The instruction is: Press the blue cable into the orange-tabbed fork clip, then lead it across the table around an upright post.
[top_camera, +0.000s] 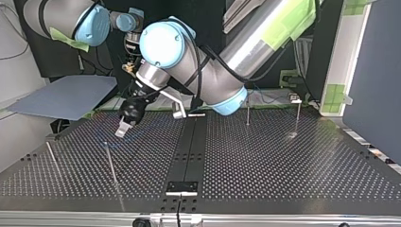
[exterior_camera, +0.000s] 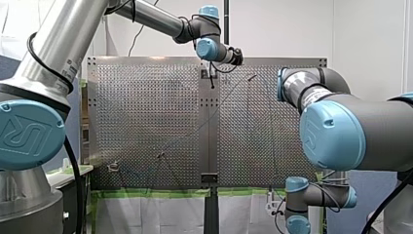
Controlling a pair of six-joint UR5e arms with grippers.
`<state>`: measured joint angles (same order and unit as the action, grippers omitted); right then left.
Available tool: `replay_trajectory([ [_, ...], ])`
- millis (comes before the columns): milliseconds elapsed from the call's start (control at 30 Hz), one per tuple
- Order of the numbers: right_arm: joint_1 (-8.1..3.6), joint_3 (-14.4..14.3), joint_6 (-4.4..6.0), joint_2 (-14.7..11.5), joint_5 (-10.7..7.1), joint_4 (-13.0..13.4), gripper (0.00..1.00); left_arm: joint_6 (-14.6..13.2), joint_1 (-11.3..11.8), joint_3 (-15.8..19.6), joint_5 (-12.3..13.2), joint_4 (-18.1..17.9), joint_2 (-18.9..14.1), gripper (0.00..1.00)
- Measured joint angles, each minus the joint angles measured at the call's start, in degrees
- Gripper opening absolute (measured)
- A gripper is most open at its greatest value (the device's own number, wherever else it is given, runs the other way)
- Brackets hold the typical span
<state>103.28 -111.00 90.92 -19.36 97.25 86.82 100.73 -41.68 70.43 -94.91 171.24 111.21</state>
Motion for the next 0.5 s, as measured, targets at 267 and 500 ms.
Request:
replay_trajectory([
  [267, -0.85, -2.1, 3.07, -0.22, 2.52, 3.78, 0.0, -0.47, 0.0, 0.01, 2.31, 0.52, 0.0, 1.0],
  [500, -1.87, -4.21, 5.45, -1.86, 3.25, 6.88, 0.0, -0.62, 0.0, 0.0, 2.41, 0.79, 0.0, 1.0],
])
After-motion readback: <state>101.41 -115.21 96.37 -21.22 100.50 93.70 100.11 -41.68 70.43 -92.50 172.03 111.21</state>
